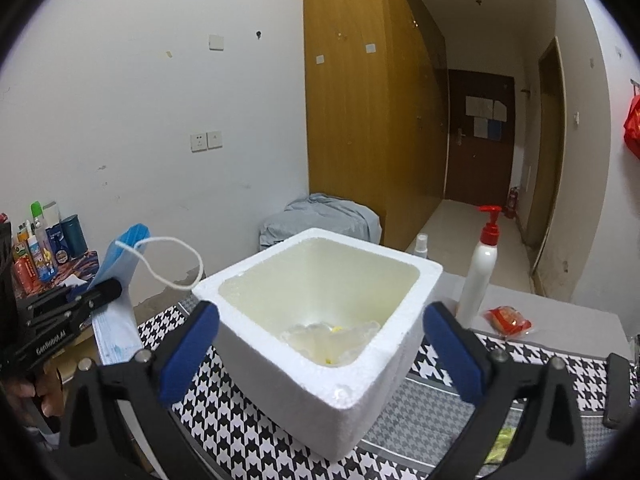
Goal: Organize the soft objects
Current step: 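Lower the white tissue into the foam box and open the right tool, then lower the blue mask into the foam box and open the left tool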
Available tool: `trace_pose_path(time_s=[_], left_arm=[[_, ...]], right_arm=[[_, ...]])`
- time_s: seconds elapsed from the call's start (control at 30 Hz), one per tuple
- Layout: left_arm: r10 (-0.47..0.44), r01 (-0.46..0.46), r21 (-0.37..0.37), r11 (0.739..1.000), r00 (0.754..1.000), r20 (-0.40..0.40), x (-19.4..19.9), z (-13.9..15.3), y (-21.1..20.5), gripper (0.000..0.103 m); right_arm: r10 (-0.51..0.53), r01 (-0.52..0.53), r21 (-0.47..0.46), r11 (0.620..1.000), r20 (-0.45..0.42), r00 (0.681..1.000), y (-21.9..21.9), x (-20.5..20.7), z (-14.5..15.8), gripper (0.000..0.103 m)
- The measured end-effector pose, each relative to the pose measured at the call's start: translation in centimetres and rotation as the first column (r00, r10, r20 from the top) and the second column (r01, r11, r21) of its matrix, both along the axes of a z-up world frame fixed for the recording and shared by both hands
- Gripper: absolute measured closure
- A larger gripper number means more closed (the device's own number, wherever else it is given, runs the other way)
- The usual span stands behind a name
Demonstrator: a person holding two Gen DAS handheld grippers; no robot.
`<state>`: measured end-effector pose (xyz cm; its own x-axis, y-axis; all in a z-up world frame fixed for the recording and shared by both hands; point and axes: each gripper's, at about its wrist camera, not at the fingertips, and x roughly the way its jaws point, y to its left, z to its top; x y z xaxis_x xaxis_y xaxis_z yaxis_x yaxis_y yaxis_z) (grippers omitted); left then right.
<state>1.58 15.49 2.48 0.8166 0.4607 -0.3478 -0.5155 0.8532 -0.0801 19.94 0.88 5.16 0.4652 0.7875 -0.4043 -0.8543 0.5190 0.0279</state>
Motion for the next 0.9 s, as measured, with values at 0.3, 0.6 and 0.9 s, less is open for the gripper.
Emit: trace_pose_path(time_s=[0.3, 0.6, 0.9], left_arm=[[-0.050, 0.050, 0.034, 0.998, 0.999, 0.018, 1.6, 2.0, -0.3, 0.088], [-0.100, 0.098, 0.054, 0.994, 0.994, 0.034, 3.6, 4.0, -0.5, 0.088], [-0.170, 0.169, 0.039, 0.985, 0.985, 0.030, 6.4, 4.3, -0.9, 0.088]], right_arm=[[-0.045, 0.045, 0.021, 0.999, -0.025, 0.999, -2.3, 0.4, -0.4, 0.000], [-0.079, 0.079, 0.013, 0.997, -0.009, 0.997, -4.3, -0.5, -1.1, 0.000], [-0.126, 0.126, -0.007, 0.992, -0.014, 0.992, -5.8, -1.0, -2.0, 0.000]])
